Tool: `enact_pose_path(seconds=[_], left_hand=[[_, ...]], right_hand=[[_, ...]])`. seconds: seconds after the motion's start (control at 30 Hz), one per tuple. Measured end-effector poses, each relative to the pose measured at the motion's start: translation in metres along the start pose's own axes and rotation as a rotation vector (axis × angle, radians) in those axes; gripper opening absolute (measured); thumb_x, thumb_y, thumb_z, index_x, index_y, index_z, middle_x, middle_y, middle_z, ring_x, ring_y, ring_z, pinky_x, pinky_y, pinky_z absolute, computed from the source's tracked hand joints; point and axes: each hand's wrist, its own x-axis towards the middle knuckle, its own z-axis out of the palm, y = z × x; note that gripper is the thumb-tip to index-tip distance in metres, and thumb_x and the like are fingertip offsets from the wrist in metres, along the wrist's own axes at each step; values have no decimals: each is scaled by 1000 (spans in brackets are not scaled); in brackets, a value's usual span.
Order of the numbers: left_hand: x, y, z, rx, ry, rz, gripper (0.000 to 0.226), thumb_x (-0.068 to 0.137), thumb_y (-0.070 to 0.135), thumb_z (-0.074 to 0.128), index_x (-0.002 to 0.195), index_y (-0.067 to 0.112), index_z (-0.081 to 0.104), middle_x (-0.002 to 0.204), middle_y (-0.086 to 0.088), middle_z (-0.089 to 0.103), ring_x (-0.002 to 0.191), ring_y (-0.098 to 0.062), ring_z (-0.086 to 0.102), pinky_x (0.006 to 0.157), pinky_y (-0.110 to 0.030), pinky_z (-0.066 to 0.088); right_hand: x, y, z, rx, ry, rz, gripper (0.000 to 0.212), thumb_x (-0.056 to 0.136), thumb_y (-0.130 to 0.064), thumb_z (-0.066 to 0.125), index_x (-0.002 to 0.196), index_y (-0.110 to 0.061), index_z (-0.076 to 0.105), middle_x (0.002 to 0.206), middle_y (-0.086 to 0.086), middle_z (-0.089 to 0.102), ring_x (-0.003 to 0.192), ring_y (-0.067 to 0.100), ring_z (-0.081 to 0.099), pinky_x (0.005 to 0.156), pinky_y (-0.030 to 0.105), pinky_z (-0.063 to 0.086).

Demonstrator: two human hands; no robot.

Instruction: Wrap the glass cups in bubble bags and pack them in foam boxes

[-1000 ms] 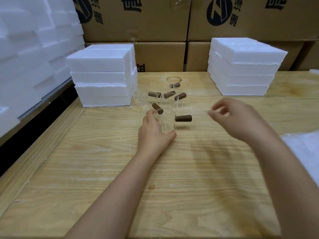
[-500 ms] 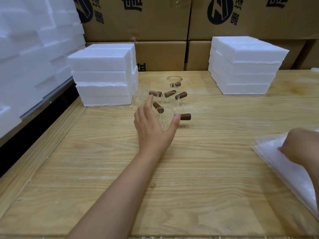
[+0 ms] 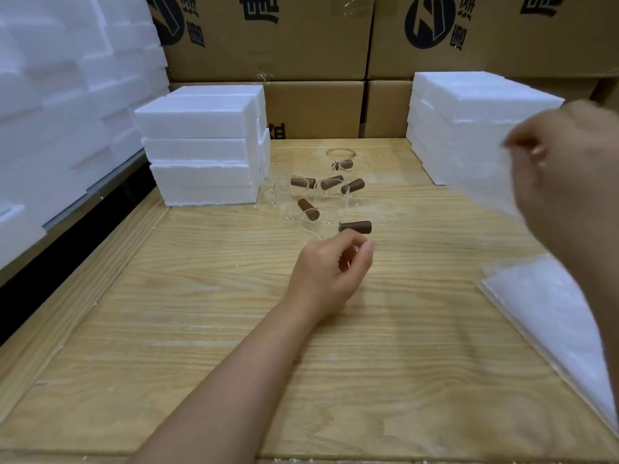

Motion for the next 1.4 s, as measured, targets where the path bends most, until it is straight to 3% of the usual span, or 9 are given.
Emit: enact_pose_path(seconds=[0.17, 0.33, 0.57, 0.7, 0.83, 1.0, 1.1, 1.2, 1.4], left_hand=[[5, -3, 1, -341, -132, -325, 26, 85, 54, 46, 102, 34, 48, 75, 1, 69, 48, -13, 62, 49, -17, 43], [6, -10, 4, -331, -114, -358, 53, 88, 48, 57, 127, 55, 23, 78, 0, 68, 52, -17, 66, 51, -25, 52], [5, -7, 3, -236, -200, -332, 74, 83, 5, 64, 123, 60, 34, 79, 1, 68, 51, -28, 61, 56, -31, 55], [2, -4, 3, -171, -344, -211, 74, 83, 26, 68, 136, 59, 28, 69, 9, 68, 47, -9, 56, 61, -19, 48], [2, 1, 2, -5, -105, -92, 57, 86, 50, 53, 137, 51, 27, 69, 16, 58, 54, 6, 51, 59, -21, 43], [1, 7, 10, 102, -12, -29, 58, 84, 52, 60, 136, 40, 39, 118, 14, 50, 71, 4, 53, 64, -26, 52], [1, 5, 15, 86, -45, 18, 25, 91, 26, 62, 113, 16, 68, 101, 2, 69, 67, -14, 62, 66, -38, 55], [1, 2, 16, 82, -13, 39, 16, 92, 12, 59, 99, 5, 72, 83, -5, 73, 71, -22, 69, 61, -39, 55], [0, -2, 17, 70, -45, 62, 14, 85, 8, 64, 93, 3, 74, 81, -7, 73, 64, -9, 60, 62, -24, 48]], right_hand=[[-19, -36, 35, 199, -324, -142, 13, 83, 5, 56, 90, -3, 64, 89, 14, 62, 86, 38, 57, 79, 54, 43], [-44, -36, 64, 312, -494, -39, 10, 82, -3, 53, 86, -13, 54, 83, -2, 57, 84, 24, 55, 72, 35, 38], [-48, -29, 71, 529, -139, 299, 5, 88, -7, 51, 88, -12, 48, 79, 3, 59, 69, 14, 52, 64, 33, 43], [-47, -18, 68, 554, 78, 365, 8, 89, -5, 47, 91, -13, 47, 79, 7, 60, 62, 4, 49, 58, 15, 34], [-46, -5, 62, 585, 143, 328, 12, 86, -2, 41, 89, -13, 46, 79, 9, 62, 65, 17, 49, 59, 13, 35], [-49, -4, 59, 709, 13, 269, 17, 79, 0, 38, 80, -15, 47, 71, -3, 57, 67, 29, 53, 63, 37, 46], [-48, -8, 57, 803, -63, 313, 19, 74, -5, 38, 71, -20, 49, 66, -1, 58, 65, 31, 55, 60, 39, 44], [-40, -13, 60, 851, -209, 367, 15, 72, -14, 44, 67, -16, 59, 65, -1, 60, 65, 17, 56, 62, 31, 45], [-4, -24, 95, 565, -666, 227, 18, 91, -35, 58, 97, -22, 68, 93, -9, 65, 68, -2, 50, 61, 16, 38]])
